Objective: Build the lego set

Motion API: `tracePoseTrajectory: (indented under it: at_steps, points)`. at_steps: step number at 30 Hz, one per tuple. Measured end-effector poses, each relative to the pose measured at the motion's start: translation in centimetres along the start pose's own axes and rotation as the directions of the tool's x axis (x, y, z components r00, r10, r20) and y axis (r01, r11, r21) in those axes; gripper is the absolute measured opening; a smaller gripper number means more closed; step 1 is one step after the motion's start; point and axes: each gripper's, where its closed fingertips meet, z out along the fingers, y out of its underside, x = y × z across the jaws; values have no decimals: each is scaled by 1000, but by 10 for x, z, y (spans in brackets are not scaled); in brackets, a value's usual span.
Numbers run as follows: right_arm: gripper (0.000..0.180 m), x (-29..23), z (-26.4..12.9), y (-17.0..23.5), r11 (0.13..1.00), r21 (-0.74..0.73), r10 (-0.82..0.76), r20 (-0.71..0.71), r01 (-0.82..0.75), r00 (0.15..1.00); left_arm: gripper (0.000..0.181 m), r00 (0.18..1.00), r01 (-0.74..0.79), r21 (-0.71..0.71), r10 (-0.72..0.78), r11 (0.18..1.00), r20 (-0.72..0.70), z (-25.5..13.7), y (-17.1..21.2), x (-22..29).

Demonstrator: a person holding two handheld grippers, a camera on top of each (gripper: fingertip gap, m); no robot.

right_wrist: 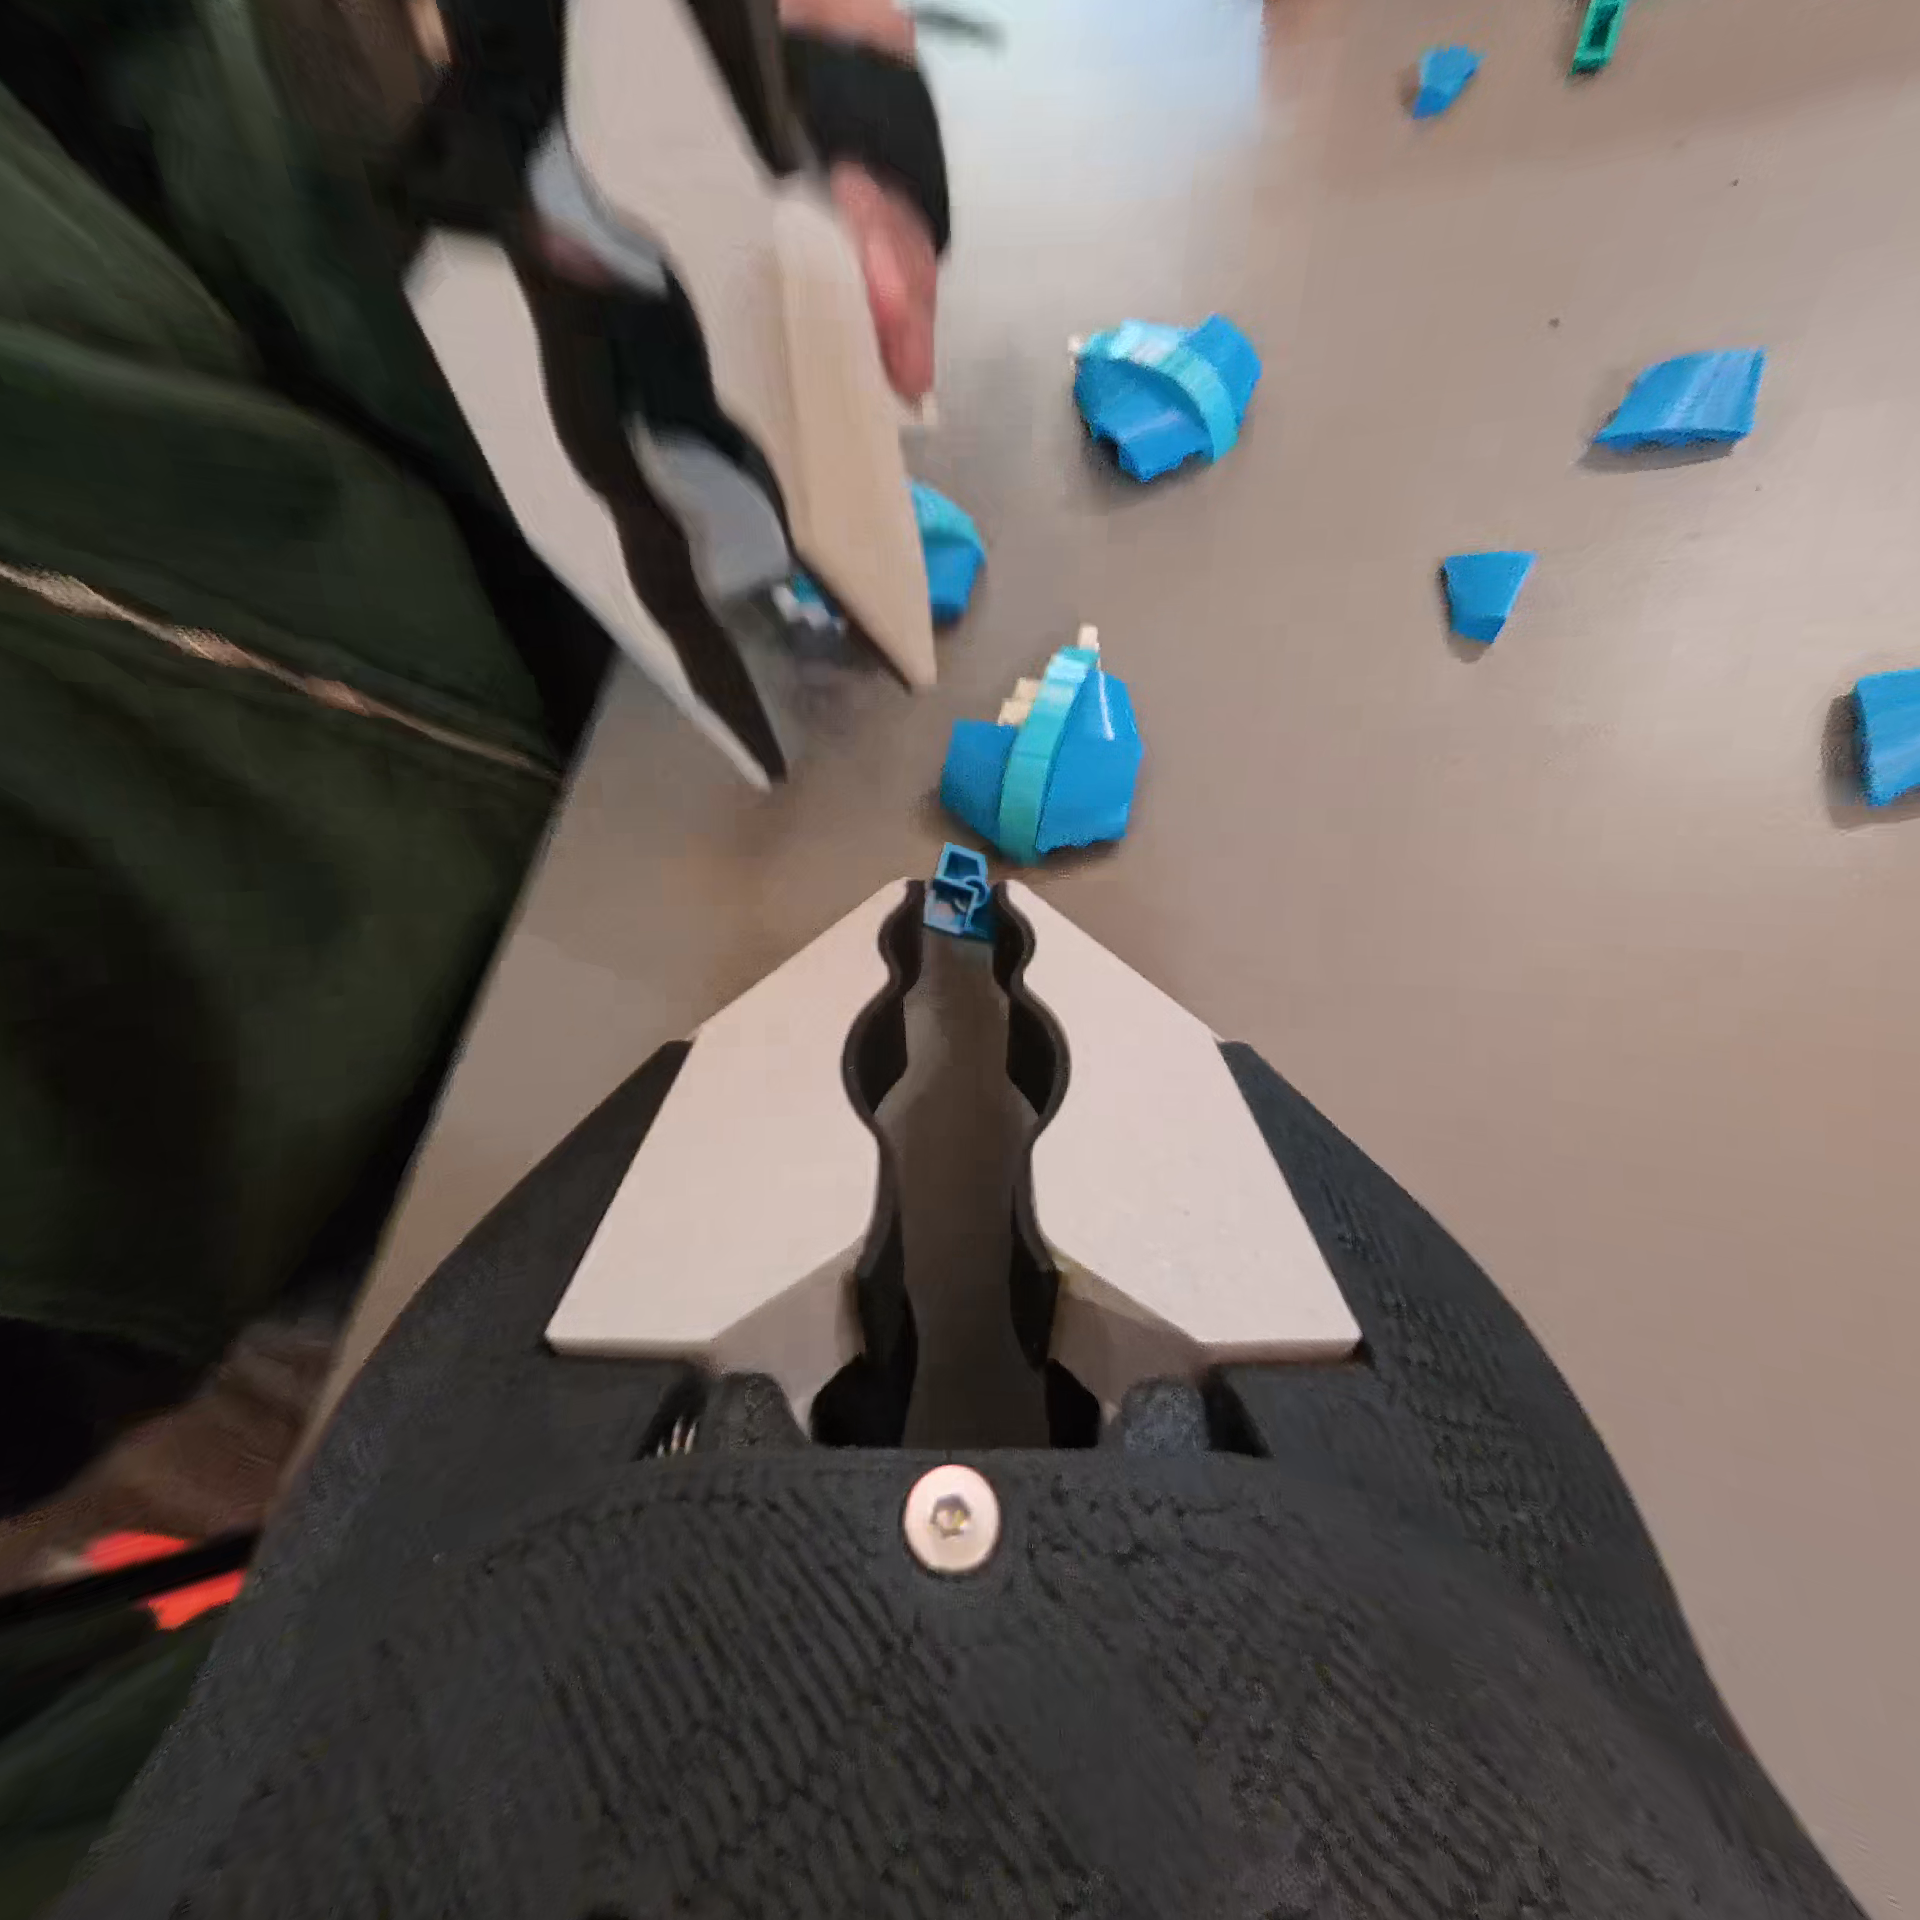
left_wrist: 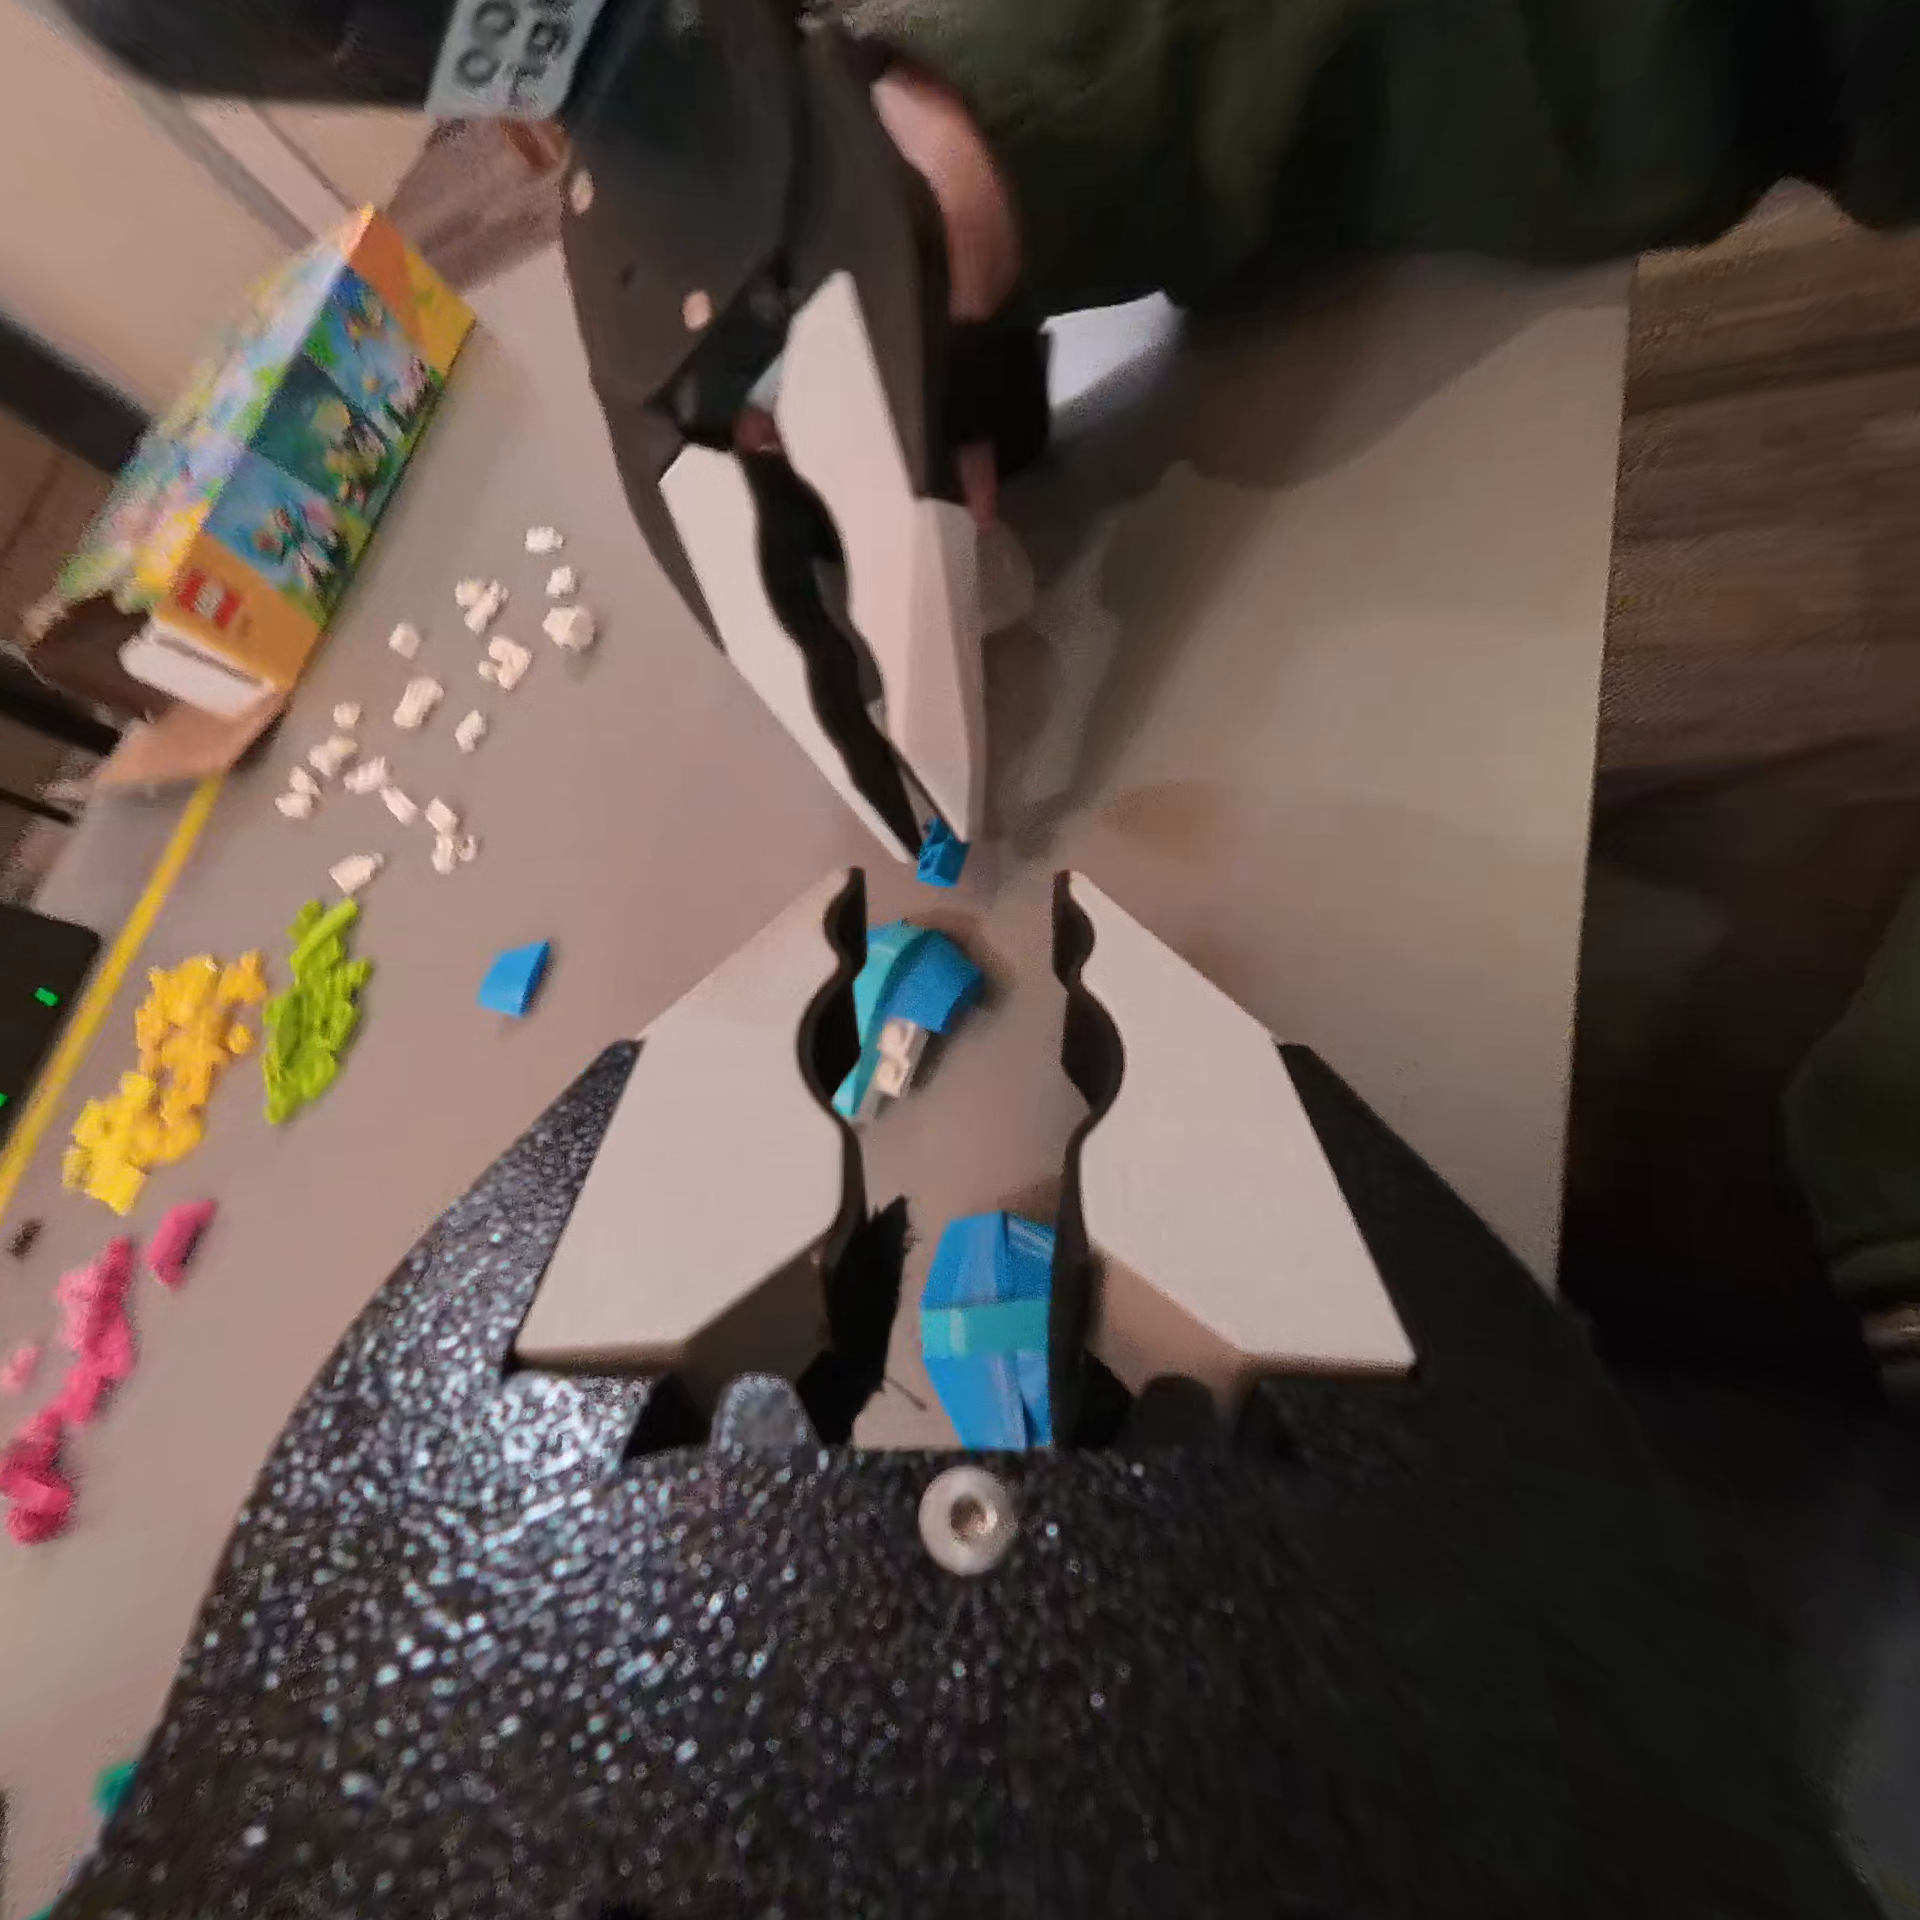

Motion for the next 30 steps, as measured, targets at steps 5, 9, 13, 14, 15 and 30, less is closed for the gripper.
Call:
tracePoseTrajectory:
  at_steps: [5,9,13,14,15,30]
  points:
    - [11,-16,-12,-23,978,156,112,176,-140,978,22,974,-201,-13,202,979,101,13,-8,-8]
    - [11,-20,-14,-24,973,167,121,208,-157,971,6,969,-214,-6,213,977,123,12,-13,-12]
    - [22,-13,-19,-38,967,254,-41,53,27,998,3,993,51,9,-52,999,109,6,-9,-26]
    - [25,-14,-22,-42,957,263,-123,-11,122,992,3,984,163,36,-165,986,63,4,-11,-27]
    - [26,-15,-23,-45,943,253,-204,-74,216,976,4,960,281,57,-281,958,-5,2,-13,-26]
    - [1,-27,-26,-56,934,320,-160,-23,159,987,4,775,605,98,-557,790,-298,-6,-26,-18]
